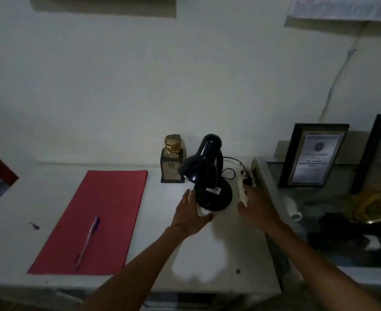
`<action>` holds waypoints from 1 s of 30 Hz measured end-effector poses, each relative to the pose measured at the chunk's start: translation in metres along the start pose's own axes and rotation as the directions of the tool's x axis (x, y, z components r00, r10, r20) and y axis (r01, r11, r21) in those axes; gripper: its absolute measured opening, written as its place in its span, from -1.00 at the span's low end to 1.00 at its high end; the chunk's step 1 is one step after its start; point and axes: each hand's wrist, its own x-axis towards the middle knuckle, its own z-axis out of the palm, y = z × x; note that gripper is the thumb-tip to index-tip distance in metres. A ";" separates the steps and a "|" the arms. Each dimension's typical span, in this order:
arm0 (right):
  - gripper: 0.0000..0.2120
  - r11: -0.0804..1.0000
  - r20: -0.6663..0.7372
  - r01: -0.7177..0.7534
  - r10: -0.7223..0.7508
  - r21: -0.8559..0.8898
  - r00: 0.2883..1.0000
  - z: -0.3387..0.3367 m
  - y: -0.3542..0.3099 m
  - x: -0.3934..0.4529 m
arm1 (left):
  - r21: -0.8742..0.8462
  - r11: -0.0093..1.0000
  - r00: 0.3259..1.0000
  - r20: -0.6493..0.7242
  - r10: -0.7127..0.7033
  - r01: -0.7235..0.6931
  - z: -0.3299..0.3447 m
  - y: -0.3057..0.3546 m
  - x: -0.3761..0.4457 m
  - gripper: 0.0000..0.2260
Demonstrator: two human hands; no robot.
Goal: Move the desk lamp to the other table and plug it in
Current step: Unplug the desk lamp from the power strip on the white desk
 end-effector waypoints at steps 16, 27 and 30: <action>-0.44 0.894 0.057 0.264 -0.261 -0.361 0.964 -0.046 0.039 0.115 | -0.302 0.938 0.984 0.002 -0.177 0.170 0.098 0.106 0.060 -0.28; -0.79 0.857 0.119 0.247 -0.217 -0.452 0.969 -0.047 0.034 0.132 | -0.319 0.924 0.966 -0.081 -0.246 0.209 0.099 0.115 0.067 -0.68; -0.84 0.833 0.143 0.235 -0.188 -0.500 0.972 -0.047 0.028 0.137 | -0.304 0.931 0.962 -0.112 -0.247 0.203 0.097 0.115 0.064 -0.71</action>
